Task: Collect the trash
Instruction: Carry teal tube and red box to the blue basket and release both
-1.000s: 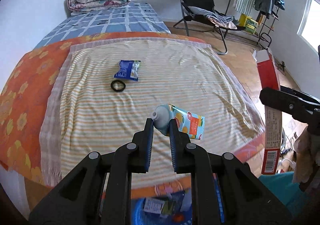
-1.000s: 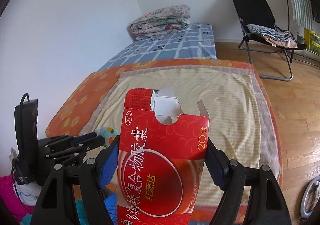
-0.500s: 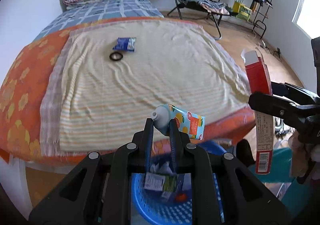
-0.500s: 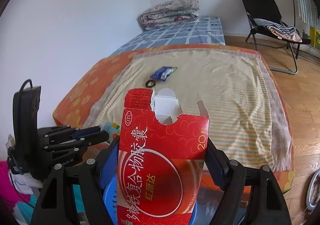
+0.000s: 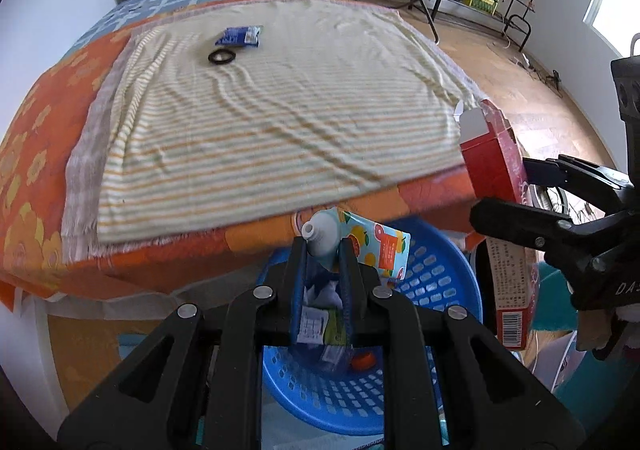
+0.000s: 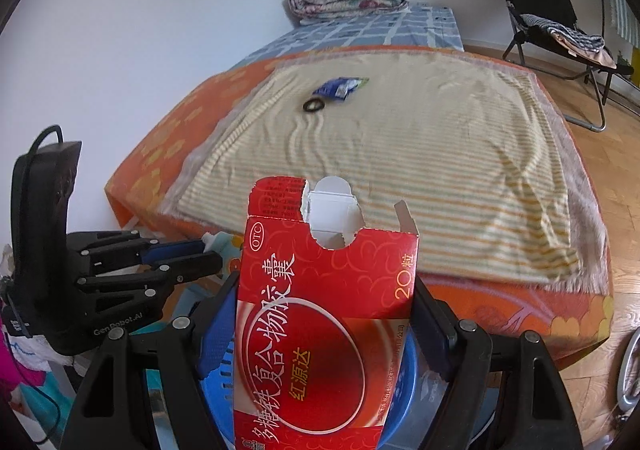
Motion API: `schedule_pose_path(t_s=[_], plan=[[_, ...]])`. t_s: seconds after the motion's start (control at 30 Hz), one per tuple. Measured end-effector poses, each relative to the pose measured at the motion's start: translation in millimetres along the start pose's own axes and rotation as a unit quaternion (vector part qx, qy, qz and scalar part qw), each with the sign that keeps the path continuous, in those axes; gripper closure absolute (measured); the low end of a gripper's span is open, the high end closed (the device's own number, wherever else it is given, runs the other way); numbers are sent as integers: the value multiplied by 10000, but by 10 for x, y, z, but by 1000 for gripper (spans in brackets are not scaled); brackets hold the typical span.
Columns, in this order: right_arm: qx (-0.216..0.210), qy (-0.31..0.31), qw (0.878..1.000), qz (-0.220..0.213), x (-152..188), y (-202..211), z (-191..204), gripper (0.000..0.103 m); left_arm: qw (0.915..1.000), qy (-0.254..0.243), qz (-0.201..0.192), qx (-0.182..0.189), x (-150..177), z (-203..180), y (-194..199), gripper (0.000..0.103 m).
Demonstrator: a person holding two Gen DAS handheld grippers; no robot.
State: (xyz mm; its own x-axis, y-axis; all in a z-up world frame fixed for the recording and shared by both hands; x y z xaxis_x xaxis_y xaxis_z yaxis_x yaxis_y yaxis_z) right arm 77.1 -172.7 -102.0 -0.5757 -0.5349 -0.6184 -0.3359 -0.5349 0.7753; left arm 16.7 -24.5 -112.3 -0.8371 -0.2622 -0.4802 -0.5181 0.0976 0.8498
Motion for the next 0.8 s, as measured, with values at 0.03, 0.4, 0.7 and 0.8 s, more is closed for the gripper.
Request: schedule_pose_path(t_s=[0.03,0.4,0.7,0.8], plan=[[-12,-1,10000,28,23,-19,8,23,10000,2,34,-11,24,11,-15,89],[-53,29,9994,338,249,-202,116,23,9993,33,355,-121,233,78,-154,89],[-106,15,9972,734,413,-389,158,23,9981,3,585,-177,294,87,-264,89],[-77,59,9958,913,464,-469,165,23,9972,45,703,-237,301,113,-313,86]])
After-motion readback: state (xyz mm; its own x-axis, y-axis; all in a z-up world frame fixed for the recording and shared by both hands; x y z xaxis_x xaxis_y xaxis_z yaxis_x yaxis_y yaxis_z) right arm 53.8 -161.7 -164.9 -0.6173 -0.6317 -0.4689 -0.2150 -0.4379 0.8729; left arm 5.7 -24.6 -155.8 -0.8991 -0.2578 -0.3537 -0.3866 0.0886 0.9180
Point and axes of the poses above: each gripper's, at about its wrist camera, not at the fingertips, and y roughly against the way its jaws point, z to its left, x to its underside, the point moved 1 cm from there along -y, roughly the way its jaws point, and after that the axes turned 13 degrees about y, right-handed, at the moved point
